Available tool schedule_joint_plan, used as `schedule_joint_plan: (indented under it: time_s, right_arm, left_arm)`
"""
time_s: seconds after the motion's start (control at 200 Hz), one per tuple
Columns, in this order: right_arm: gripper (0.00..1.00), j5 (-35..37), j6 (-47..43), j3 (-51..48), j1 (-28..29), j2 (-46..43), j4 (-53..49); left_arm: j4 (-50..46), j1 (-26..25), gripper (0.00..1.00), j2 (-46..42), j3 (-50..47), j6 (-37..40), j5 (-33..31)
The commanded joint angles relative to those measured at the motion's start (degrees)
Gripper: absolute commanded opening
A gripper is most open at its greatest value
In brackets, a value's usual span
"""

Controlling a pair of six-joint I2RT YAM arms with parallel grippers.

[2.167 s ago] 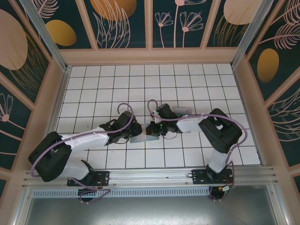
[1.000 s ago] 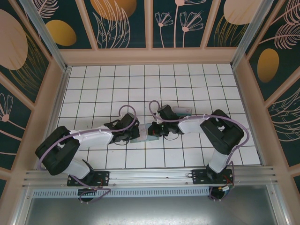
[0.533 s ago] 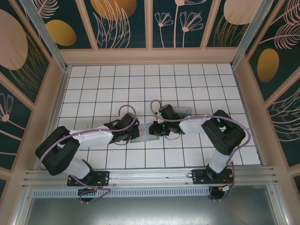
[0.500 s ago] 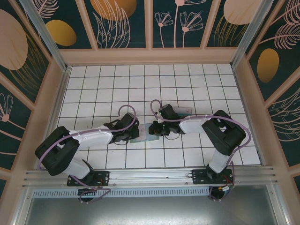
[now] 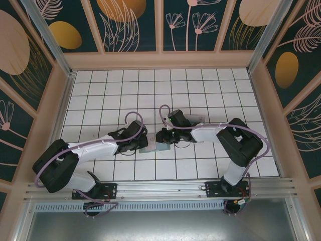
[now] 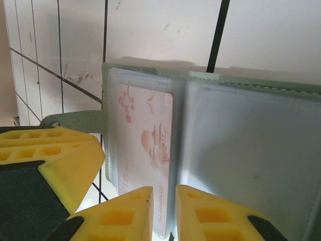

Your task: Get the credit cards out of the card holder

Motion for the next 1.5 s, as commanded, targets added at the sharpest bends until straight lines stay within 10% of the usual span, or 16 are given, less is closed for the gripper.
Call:
schedule_joint_plan:
  time_s: [0.0, 1.496]
  right_arm:
    - [0.21, -1.75, -0.75, 1.65, 0.44, 1.47, 0.52]
    - [0.0, -1.14, -0.44, -1.51, -0.66, 0.61, -0.03]
  left_arm:
    - [-0.83, 0.26, 0.13, 0.08, -1.04, -0.8, -0.41]
    - [-6.32, 0.25, 0.0, 5.7, -1.27, -2.67, -3.12]
